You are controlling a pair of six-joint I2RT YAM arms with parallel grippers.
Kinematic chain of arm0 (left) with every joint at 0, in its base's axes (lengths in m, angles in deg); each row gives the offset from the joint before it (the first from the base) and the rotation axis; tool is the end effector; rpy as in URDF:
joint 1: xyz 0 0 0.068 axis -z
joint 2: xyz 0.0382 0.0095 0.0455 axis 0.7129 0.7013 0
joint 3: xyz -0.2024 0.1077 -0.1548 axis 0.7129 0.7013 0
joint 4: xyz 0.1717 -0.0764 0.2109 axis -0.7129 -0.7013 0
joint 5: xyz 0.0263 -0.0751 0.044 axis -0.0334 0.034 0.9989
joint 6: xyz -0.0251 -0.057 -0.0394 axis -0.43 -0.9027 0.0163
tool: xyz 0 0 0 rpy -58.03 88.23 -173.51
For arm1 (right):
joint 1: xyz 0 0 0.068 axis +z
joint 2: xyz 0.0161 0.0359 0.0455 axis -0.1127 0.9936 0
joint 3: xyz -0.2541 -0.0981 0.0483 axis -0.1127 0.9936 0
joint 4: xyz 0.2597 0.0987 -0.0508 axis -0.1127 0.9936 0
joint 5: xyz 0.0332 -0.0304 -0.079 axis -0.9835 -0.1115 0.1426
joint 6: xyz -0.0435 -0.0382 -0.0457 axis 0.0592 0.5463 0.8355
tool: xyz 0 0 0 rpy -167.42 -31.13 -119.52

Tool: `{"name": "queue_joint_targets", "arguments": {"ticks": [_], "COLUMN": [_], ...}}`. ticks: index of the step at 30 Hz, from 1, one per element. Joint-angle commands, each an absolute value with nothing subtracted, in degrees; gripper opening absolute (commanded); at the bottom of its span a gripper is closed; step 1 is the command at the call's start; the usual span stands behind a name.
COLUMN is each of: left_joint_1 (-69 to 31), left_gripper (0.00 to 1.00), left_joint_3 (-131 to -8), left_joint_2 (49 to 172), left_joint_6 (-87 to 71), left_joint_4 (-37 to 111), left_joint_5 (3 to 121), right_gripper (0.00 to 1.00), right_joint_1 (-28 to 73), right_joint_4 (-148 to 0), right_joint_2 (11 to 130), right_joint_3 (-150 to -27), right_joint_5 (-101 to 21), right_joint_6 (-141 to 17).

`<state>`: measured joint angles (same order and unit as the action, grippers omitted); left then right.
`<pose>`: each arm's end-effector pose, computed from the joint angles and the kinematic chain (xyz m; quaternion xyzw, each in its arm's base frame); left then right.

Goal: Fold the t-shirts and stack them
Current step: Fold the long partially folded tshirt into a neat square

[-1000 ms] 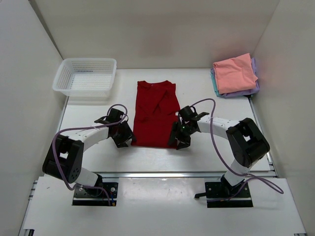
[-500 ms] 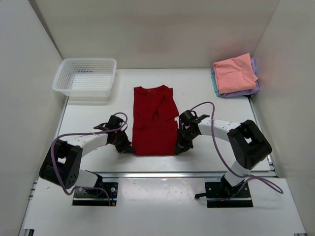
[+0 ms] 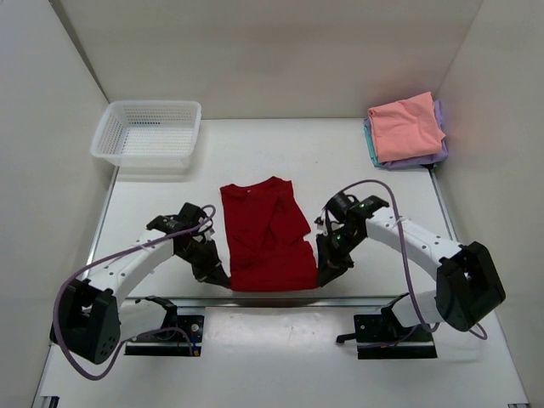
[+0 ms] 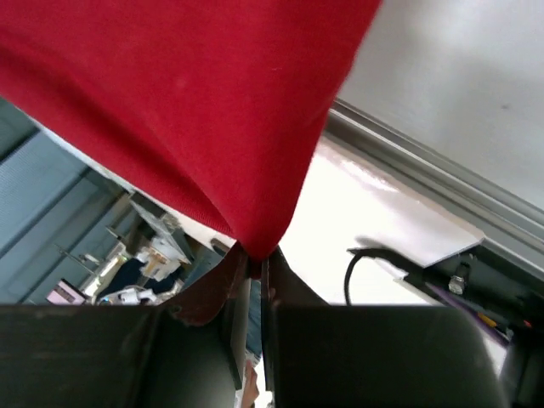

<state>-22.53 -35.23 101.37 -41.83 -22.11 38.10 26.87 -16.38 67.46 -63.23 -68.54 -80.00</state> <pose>0.1576 -0.1020 0.1579 0.1807 -0.9437 0.2476 0.1241 0.1780 0.1604 0.1814 0.0809 -0.9468 -0.2866 0.1220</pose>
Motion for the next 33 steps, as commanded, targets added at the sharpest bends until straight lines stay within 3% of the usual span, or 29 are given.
{"name": "queue_joint_targets", "arguments": {"ticks": [1,12,21,22,23,25,26,29,33], "left_joint_1": [-24.6,-33.9,-37.1,-37.8,-38.8,-40.2,-41.2,-43.2,-44.0], "left_gripper": [0.0,0.0,0.0,0.09,0.15,0.33,0.36,0.41,0.43], "left_joint_3": [-41.8,-61.1,-70.5,-70.7,-71.0,-73.5,-74.4,-77.7,-83.2], "left_joint_2": [102.6,118.1,130.7,132.4,133.7,135.8,136.4,137.3,138.2], "left_joint_6": [-40.8,-40.2,-48.1,-49.4,-50.1,-51.0,-51.9,-52.6,-51.4], "left_joint_4": [-28.2,-24.6,-8.8,-5.5,-2.3,1.3,4.2,6.6,4.8], "left_joint_5": [37.6,37.8,39.0,40.4,41.2,43.8,45.5,49.0,51.9], "right_gripper": [0.0,0.0,0.0,0.03,0.09,0.33,0.46,0.68,0.76], "right_joint_1": [22.9,16.6,13.4,13.0,12.6,12.7,12.7,13.0,13.6], "right_joint_4": [-3.4,0.1,-3.6,-4.1,-4.6,-5.9,-6.6,-7.8,-8.1], "right_joint_2": [68.6,90.1,114.8,118.7,120.7,127.0,128.5,131.7,130.9], "right_joint_3": [-72.0,-101.8,-139.7,-142.5,-148.2,-156.3,-161.0,-167.8,-167.2], "right_joint_5": [-68.5,-66.7,-68.5,-68.2,-67.6,-67.8,-66.2,-61.7,-56.0], "right_joint_6": [-73.3,-68.7,-75.3,-75.9,-77.0,-76.9,-76.6,-75.3,-71.7]}}
